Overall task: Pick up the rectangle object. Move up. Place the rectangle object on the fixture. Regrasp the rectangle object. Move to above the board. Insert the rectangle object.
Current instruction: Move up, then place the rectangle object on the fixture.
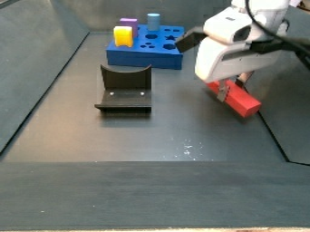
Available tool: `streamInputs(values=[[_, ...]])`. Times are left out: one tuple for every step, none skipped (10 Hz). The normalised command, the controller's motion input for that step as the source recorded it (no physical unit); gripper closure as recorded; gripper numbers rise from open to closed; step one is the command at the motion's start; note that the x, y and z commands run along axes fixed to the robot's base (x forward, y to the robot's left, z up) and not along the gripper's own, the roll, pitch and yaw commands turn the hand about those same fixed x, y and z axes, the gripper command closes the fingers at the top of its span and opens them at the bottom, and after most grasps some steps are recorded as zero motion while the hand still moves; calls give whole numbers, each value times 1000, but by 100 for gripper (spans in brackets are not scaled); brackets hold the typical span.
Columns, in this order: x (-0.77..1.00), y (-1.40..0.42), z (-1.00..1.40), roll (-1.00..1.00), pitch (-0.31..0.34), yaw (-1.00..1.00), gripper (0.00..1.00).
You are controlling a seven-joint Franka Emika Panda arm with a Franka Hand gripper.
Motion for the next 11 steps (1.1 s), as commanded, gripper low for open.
streamInputs(values=[[-22, 11, 458, 37, 68, -23, 100], [-30, 15, 312, 56, 58, -28, 100], [-34, 18, 200, 71, 53, -32, 100], [0, 0, 1000, 0, 0, 0, 100], [7, -1, 1000, 6, -6, 3, 100], [-8, 1, 1000, 9, 22, 1, 100], [-13, 5, 1000, 18, 30, -2, 100], [-19, 8, 1000, 28, 38, -6, 100], [-25, 13, 1000, 45, 41, -13, 100], [-30, 18, 1000, 59, 43, -18, 100], [-35, 25, 1000, 78, 44, -25, 100]])
